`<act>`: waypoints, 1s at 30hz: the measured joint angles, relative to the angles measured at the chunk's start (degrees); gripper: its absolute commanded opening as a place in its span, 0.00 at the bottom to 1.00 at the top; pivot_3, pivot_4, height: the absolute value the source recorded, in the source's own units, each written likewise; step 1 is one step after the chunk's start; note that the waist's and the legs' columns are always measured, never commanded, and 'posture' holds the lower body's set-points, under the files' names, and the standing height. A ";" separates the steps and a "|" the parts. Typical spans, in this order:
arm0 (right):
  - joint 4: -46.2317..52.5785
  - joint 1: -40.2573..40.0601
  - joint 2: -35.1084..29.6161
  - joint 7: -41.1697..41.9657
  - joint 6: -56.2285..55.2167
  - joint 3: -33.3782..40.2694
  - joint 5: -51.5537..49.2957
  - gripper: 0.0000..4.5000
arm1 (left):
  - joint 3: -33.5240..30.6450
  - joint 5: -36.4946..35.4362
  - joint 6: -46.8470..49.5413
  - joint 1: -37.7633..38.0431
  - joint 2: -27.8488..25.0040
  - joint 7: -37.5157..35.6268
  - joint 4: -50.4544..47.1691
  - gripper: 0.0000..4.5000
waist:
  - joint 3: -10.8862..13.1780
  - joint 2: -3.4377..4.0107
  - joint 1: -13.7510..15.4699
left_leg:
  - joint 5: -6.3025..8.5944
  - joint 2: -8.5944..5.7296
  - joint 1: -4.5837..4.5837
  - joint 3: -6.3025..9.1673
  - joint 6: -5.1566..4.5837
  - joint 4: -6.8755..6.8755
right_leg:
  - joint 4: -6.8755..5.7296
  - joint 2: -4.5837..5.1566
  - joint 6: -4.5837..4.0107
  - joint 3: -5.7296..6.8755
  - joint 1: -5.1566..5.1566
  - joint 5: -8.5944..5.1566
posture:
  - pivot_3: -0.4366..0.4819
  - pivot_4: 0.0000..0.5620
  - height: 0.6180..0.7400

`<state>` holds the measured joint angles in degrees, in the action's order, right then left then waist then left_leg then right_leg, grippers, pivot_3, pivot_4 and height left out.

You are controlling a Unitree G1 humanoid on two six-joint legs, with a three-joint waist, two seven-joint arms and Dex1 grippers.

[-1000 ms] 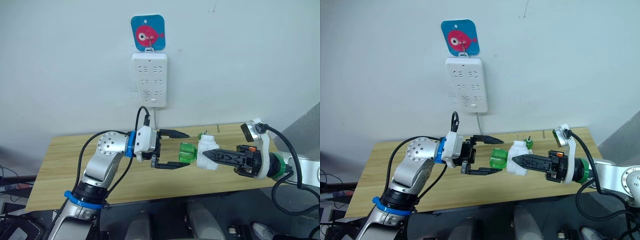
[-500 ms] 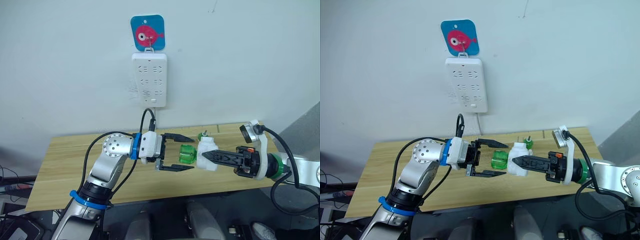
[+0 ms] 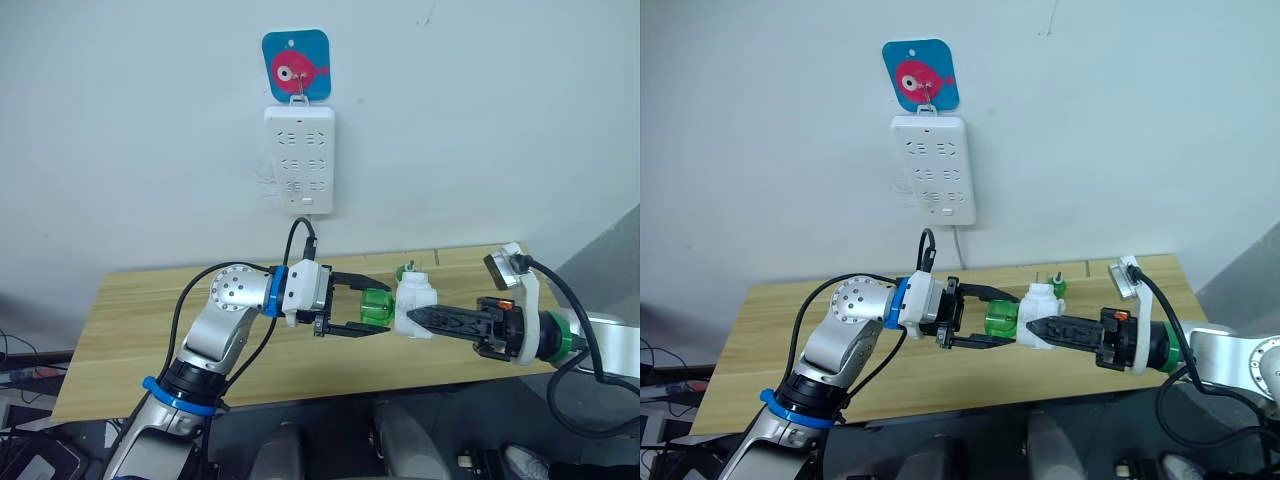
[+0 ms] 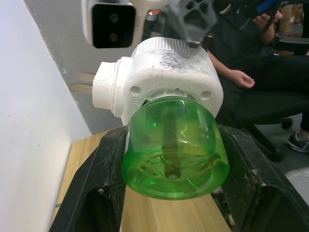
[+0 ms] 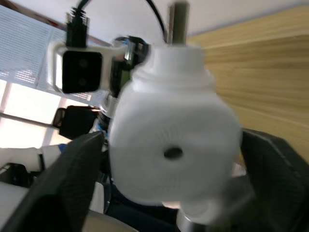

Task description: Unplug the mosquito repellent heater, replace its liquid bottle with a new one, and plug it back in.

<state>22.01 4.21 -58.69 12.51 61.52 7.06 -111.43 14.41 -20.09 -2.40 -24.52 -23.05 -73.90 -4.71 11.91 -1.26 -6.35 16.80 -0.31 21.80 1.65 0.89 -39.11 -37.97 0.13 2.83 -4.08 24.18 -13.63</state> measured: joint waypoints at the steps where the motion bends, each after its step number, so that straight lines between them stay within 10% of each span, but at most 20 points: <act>1: 0.22 -0.92 -1.23 0.30 0.49 1.10 0.21 1.00 | -0.03 0.00 0.44 0.08 -0.15 0.37 0.33 0.51 | 0.00 -0.01 0.05 | 0.00 0.00 0.00 -0.01 0.00 0.00 | 0.00 0.00 0.00 0.00 0.00 0.00 | 0.28 0.27 0.94; 7: 3.10 -7.95 -5.83 10.81 0.38 9.30 20.22 0.86 | -0.18 -1.66 4.56 1.09 -1.17 0.99 -0.53 0.51 | -0.05 -0.02 0.07 | 0.00 0.06 -0.02 -0.02 0.00 0.00 | -0.02 -0.04 0.12 -0.02 0.00 -0.07 | 0.27 0.27 0.94; 18: 1.49 13.06 -6.00 12.97 -0.94 10.27 14.46 0.00 | 1.04 -3.64 9.21 1.24 -3.06 -2.21 -1.84 0.51 | -0.10 -0.04 -0.35 | 0.00 0.07 -0.01 -0.07 0.00 -0.04 | 0.00 -0.10 0.05 0.00 0.01 0.05 | 0.25 0.27 0.94; 30: -0.30 22.47 0.80 12.66 4.01 -4.21 19.10 0.00 | 1.12 -3.74 7.95 0.34 -1.68 -2.76 -1.85 0.51 | -0.10 -0.04 -0.18 | 0.00 0.03 0.06 0.02 -0.01 -0.03 | 0.02 -0.01 -0.17 0.00 0.10 0.19 | 0.28 0.28 0.94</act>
<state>21.71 26.69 -57.89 25.17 65.54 2.85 -92.33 15.53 -23.82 5.55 -24.18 -24.73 -76.66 -6.56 11.81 -1.29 -6.53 16.80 -0.28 21.86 1.67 0.88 -39.15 -37.95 0.12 2.66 -4.08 24.27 -13.44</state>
